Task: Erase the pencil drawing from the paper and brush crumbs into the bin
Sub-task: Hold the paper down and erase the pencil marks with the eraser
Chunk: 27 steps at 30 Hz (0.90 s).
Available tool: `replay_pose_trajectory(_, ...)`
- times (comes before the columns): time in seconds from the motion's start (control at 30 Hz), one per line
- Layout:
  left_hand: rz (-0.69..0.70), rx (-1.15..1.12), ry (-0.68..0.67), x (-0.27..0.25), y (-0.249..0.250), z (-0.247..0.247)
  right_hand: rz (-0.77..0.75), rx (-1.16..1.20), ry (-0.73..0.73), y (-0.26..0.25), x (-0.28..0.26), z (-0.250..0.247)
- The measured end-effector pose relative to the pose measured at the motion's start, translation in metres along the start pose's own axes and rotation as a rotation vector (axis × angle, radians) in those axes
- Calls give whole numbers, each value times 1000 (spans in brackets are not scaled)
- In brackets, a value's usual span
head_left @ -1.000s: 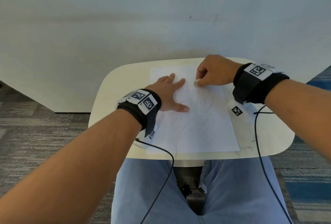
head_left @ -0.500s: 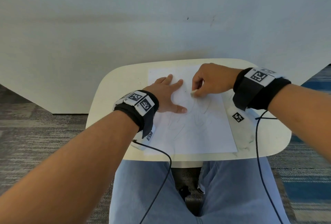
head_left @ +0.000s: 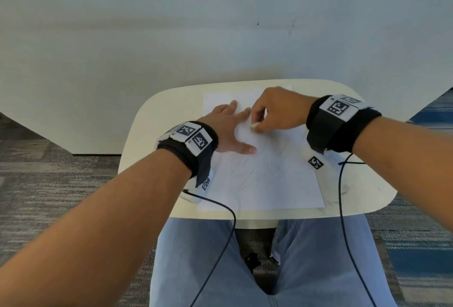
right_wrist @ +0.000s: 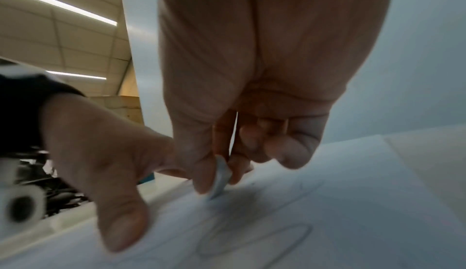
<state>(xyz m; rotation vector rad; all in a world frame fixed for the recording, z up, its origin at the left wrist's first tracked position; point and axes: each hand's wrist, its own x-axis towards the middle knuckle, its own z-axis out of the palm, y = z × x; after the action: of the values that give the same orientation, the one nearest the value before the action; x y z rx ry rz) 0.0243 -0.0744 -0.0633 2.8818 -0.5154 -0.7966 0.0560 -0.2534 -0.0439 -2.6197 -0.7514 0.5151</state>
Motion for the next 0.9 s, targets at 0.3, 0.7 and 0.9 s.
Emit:
replay_pose_trajectory(0.3,-9,8,-4,-1,0,-1,100,-26,-94,23,-9,-15)
replay_pose_trajectory(0.7,-17,29,-23,-4,2,-4,202,172,-17,33,-12,-16)
replay_pose_trajectory(0.9,140,175,53,-8,57,2,361,453,76,39,-4,-10)
